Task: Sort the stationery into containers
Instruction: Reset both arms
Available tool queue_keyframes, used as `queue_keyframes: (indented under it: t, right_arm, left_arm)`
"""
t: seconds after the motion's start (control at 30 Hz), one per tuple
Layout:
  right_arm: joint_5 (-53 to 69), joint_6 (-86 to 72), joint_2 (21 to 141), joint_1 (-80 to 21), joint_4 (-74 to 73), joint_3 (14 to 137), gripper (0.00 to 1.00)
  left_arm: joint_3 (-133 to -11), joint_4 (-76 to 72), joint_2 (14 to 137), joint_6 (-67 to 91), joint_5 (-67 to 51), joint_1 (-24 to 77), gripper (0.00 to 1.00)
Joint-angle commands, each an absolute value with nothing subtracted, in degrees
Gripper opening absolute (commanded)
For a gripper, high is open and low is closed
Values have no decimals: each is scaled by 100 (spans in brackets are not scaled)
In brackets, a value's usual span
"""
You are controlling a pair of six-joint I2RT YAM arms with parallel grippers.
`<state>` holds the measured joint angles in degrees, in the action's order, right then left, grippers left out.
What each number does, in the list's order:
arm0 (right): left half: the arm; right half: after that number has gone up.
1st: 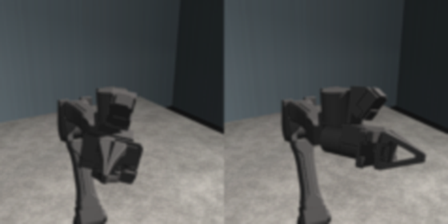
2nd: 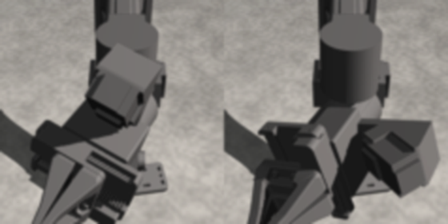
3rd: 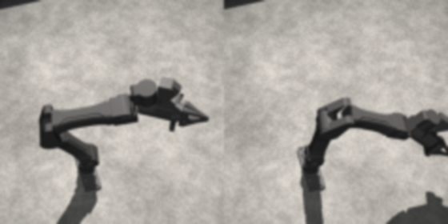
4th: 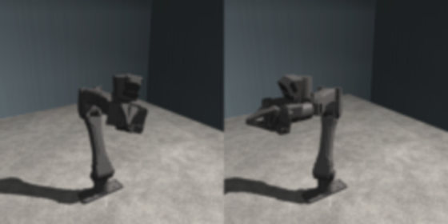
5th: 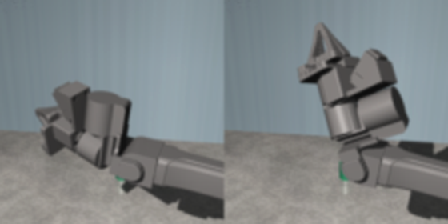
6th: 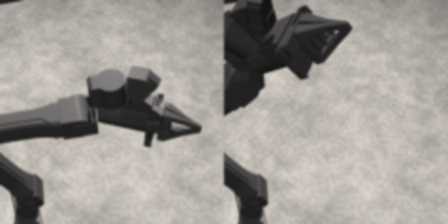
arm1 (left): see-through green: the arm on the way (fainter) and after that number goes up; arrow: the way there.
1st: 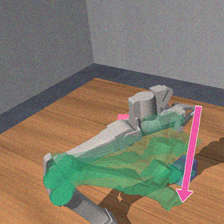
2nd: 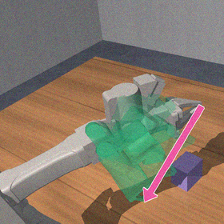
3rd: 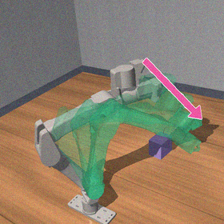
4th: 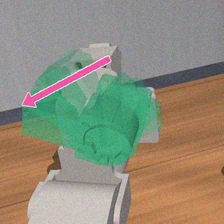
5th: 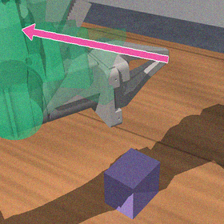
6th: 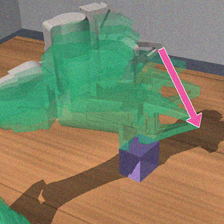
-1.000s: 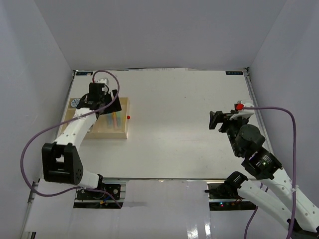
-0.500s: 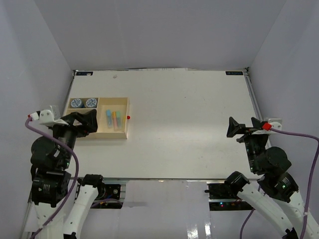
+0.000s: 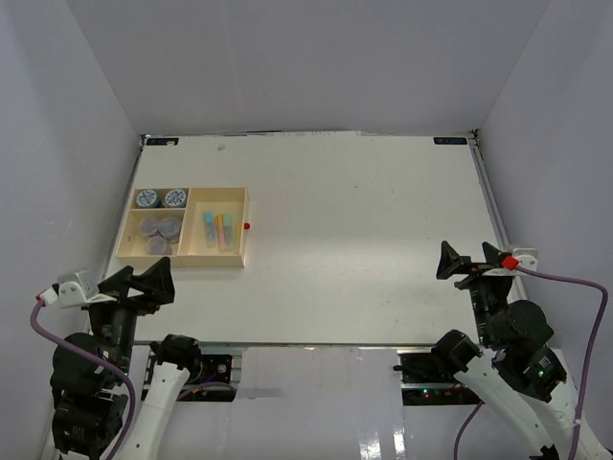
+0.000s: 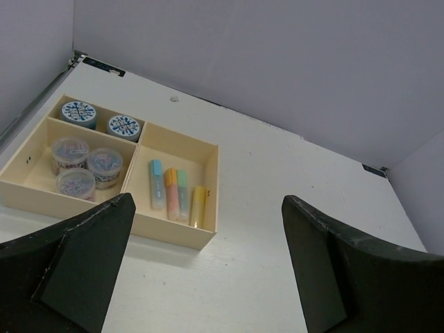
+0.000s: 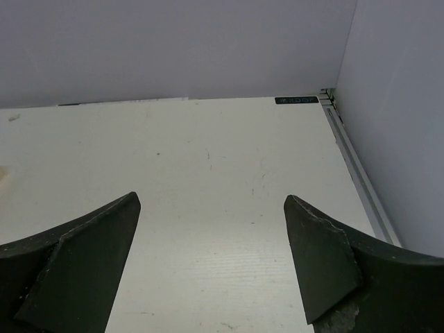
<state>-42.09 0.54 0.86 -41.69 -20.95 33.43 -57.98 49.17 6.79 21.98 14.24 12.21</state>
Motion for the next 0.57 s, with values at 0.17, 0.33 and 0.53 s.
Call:
queue_keyframes:
  t: [0.17,0.33,0.53]
  right_arm:
    - [-4245,44,-132,-4157,-2039,3234,92]
    - [-4166,44,-35,-4157,-2039,3182,94]
    - [-4104,44,-26,-4157,-2030,3146,95]
  left_arm:
    - [-5669,5194,606,2276,1626,1257,98]
    - [-5625,5212,668,2373,1547,1257,98]
    - [-5599,5168,712,2338,1512,1274,98]
